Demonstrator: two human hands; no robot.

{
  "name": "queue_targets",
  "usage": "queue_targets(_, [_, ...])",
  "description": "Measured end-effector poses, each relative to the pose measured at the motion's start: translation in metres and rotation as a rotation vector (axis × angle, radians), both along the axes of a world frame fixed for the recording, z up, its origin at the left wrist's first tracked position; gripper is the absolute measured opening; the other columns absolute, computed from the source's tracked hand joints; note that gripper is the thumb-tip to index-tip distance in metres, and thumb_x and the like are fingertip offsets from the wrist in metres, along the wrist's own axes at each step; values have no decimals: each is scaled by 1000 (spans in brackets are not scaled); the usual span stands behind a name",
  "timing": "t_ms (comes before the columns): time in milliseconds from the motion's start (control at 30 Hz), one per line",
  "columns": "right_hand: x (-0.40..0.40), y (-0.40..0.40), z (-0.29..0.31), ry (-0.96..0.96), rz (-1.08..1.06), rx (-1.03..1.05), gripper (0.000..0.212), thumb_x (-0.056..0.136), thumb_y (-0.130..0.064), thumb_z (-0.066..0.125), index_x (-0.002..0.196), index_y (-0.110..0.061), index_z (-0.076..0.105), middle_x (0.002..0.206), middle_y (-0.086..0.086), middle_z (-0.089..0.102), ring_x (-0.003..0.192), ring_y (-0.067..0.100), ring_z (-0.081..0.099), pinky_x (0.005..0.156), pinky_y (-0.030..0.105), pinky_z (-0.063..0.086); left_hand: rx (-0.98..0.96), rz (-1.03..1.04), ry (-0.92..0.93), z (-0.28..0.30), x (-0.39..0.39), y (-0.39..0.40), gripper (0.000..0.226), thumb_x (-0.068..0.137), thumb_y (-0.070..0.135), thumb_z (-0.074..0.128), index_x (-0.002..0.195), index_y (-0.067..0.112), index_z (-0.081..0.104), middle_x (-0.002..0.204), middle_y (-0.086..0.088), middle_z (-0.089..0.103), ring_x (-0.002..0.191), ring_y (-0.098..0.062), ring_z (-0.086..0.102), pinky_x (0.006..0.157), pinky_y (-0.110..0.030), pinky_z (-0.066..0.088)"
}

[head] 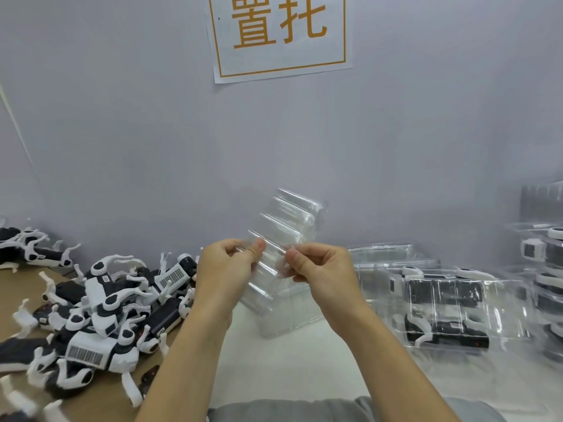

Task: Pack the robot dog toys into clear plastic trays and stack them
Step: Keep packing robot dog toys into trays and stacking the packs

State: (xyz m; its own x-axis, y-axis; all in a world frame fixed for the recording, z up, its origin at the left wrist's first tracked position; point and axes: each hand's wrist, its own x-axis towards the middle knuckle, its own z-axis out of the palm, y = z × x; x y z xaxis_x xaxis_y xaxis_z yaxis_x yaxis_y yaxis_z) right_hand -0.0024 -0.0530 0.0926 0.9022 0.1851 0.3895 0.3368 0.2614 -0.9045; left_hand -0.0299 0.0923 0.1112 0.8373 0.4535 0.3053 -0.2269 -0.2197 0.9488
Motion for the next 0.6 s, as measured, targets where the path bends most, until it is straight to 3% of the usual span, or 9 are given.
queue_targets(67, [0, 1, 5, -21, -68, -45, 11, 91, -8, 69, 82, -6, 75, 69, 5, 74, 60, 11, 69, 57, 13, 47, 80, 105, -45, -1, 2, -4, 28, 87, 36, 75, 75, 11, 72, 82, -18, 72, 78, -38, 67, 78, -51, 55])
queue_targets(133, [-1, 1, 9, -33, -111, -69, 11, 90, -10, 70, 80, -7, 75, 68, 4, 74, 59, 11, 70, 55, 12, 46, 106, 150, -88, -1, 2, -8, 26, 88, 39, 74, 75, 16, 71, 80, -12, 72, 79, -33, 68, 76, -50, 55])
queue_targets(200, [-2, 1, 11, -24, -119, -66, 12, 90, -10, 70, 78, -9, 75, 69, 4, 74, 59, 12, 70, 55, 12, 46, 116, 165, -111, 1, 2, -9, 26, 88, 41, 73, 76, 18, 70, 78, -9, 71, 76, -30, 67, 72, -44, 53])
queue_targets(367, [-5, 1, 11, 41, -101, -35, 11, 91, -9, 70, 81, -7, 74, 69, 4, 74, 58, 11, 69, 55, 12, 47, 52, 147, -85, 0, 3, -9, 24, 88, 37, 75, 78, 16, 71, 81, -15, 71, 82, -37, 68, 81, -53, 56])
queue_targets(533, [-5, 1, 13, 69, -151, -49, 19, 90, -7, 68, 72, -10, 72, 65, 2, 73, 55, 9, 67, 51, 10, 44, 134, 193, -113, 0, 3, -11, 25, 90, 42, 71, 82, 18, 68, 77, -9, 69, 70, -26, 64, 62, -32, 44])
queue_targets(600, [-4, 1, 14, 84, -165, -47, 17, 90, -7, 68, 74, -9, 72, 64, 2, 73, 55, 10, 67, 51, 10, 44, 171, 211, -128, 2, 2, -13, 23, 91, 42, 70, 82, 20, 67, 79, -10, 70, 72, -26, 65, 60, -31, 43])
